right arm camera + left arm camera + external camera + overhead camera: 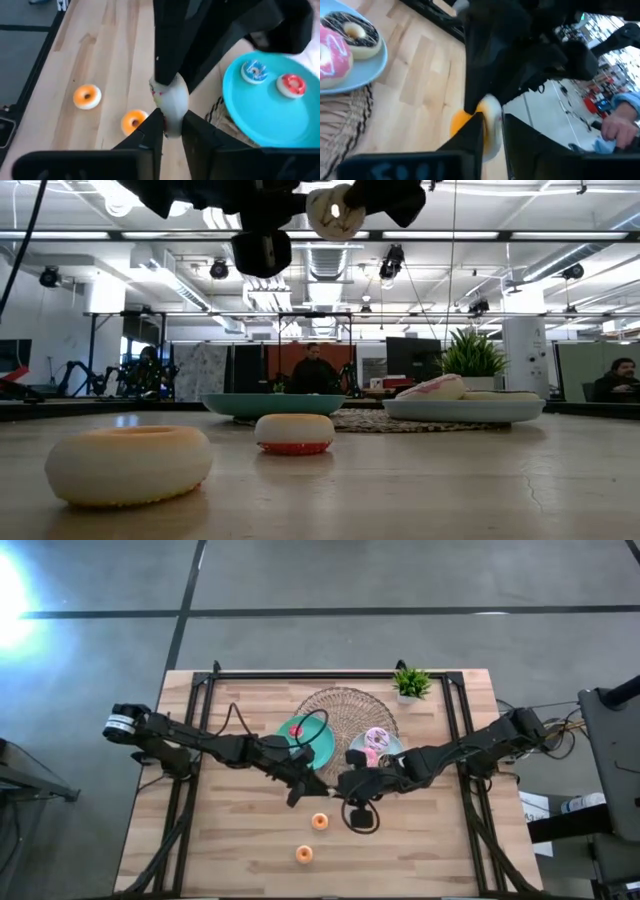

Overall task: Pick & Place donuts
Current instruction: Put the small white donut on the green plate, then put the small red donut on the green plate

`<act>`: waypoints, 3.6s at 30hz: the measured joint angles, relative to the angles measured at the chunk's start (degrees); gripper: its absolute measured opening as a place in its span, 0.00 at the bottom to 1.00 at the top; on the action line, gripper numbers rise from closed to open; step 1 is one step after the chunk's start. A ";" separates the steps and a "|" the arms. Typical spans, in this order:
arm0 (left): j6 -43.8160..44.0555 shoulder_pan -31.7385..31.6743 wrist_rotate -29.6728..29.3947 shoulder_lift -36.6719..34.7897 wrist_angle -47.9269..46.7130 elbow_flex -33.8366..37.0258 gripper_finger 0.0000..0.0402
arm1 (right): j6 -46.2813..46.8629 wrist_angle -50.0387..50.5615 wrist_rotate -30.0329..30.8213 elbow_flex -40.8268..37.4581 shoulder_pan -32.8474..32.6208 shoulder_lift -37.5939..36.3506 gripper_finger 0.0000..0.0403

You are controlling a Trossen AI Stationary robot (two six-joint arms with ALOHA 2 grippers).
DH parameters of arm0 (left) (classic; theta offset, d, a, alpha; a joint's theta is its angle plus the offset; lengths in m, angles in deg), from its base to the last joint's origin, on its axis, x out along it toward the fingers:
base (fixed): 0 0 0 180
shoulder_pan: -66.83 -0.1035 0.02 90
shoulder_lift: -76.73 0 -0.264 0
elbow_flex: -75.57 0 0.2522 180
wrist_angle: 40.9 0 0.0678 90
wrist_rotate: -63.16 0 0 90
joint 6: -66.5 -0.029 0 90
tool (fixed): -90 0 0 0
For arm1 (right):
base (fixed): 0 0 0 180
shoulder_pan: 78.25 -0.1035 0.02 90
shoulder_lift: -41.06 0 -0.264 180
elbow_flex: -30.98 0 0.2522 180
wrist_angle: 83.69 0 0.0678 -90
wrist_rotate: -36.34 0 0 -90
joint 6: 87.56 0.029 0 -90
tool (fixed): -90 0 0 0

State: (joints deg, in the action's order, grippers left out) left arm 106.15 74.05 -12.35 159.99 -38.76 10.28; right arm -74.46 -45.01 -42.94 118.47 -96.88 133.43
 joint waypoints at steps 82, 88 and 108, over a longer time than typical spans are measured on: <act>3.81 16.50 -44.52 -21.33 -33.55 0.17 0.31 | -12.01 -0.60 -5.45 -11.44 8.83 -3.95 0.50; 6.78 16.52 -43.75 -21.09 -33.69 0.20 0.31 | -12.63 -6.53 -4.94 -14.01 2.24 -2.33 0.50; 8.94 17.25 -42.40 -21.27 -35.63 0.24 0.31 | -7.34 -10.36 -4.46 2.10 -6.60 19.69 0.48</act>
State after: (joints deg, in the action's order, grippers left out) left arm 115.09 91.30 -54.76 138.73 -74.38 10.52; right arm -81.80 -55.37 -47.40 120.58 -103.48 153.12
